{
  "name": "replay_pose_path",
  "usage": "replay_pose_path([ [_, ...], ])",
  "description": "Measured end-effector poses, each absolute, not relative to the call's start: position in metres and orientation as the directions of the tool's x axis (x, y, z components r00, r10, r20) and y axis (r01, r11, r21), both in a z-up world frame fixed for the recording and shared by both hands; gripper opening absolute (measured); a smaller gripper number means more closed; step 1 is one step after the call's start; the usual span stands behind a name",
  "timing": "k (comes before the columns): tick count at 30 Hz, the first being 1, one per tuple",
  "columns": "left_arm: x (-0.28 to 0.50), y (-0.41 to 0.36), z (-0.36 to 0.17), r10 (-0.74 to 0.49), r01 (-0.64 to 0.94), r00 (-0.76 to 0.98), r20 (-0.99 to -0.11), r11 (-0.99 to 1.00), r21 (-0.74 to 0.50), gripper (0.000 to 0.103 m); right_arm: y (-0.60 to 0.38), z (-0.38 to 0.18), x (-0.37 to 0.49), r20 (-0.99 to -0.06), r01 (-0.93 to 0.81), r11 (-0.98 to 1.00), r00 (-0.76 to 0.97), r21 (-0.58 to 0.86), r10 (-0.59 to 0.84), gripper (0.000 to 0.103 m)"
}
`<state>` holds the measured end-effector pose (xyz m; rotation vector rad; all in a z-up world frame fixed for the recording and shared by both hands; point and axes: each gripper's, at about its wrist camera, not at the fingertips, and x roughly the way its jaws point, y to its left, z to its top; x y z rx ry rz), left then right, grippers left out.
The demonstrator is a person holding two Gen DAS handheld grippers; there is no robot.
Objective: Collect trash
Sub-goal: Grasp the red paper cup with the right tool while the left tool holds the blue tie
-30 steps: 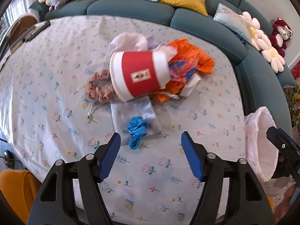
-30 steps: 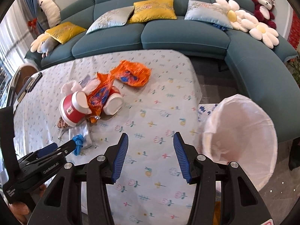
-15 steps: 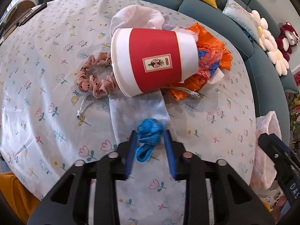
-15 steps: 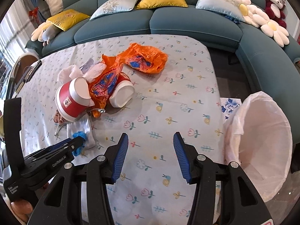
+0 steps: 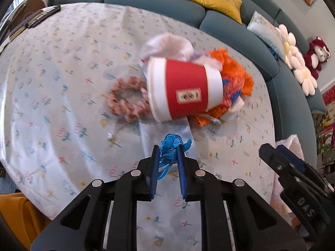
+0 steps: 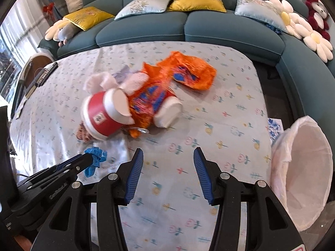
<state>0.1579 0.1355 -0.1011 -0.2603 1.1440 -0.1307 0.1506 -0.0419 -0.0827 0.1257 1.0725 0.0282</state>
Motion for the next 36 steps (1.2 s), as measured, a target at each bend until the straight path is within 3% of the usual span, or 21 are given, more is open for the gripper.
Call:
replay_pose_path([
  [4, 0.158, 0.161, -0.087, -0.220, -0.072, 0.442, -0.870, 0.958, -0.279, 0.016, -0.024, -0.076, 0.160, -0.865, 0.009, 0.992, 0.489, 0.129, 0.108, 0.049],
  [8, 0.162, 0.185, -0.078, -0.189, -0.104, 0.468, -0.863, 0.958, -0.266, 0.016, 0.002, -0.070, 0.175, -0.850, -0.020, 0.993, 0.514, 0.120, 0.113, 0.064],
  [17, 0.176, 0.222, -0.076, -0.177, -0.142, 0.488, -0.855, 0.950, -0.278, 0.016, 0.030, -0.077, 0.213, -0.852, -0.031, 0.991, 0.508, 0.132, 0.129, 0.064],
  [19, 0.179, 0.225, -0.078, -0.182, -0.143, 0.487, -0.854, 0.948, -0.283, 0.016, 0.032, -0.080, 0.220, -0.855, -0.026, 0.991, 0.502, 0.132, 0.127, 0.059],
  [21, 0.179, 0.226, -0.081, -0.187, -0.144, 0.484, -0.855, 0.947, -0.289, 0.016, 0.032, -0.085, 0.227, -0.864, -0.022, 0.989, 0.485, 0.146, 0.138, 0.046],
  [23, 0.180, 0.226, -0.083, -0.190, -0.143, 0.482, -0.855, 0.946, -0.291, 0.016, 0.031, -0.092, 0.231, -0.873, -0.020, 0.986, 0.461, 0.165, 0.156, 0.023],
  [25, 0.181, 0.225, -0.084, -0.195, -0.141, 0.479, -0.856, 0.945, -0.294, 0.016, 0.031, -0.094, 0.230, -0.876, -0.020, 0.984, 0.453, 0.178, 0.167, 0.016],
  [36, 0.175, 0.190, -0.070, -0.222, -0.075, 0.484, -0.847, 0.953, -0.292, 0.016, 0.022, -0.068, 0.195, -0.843, -0.054, 0.971, 0.486, 0.233, 0.229, 0.006],
])
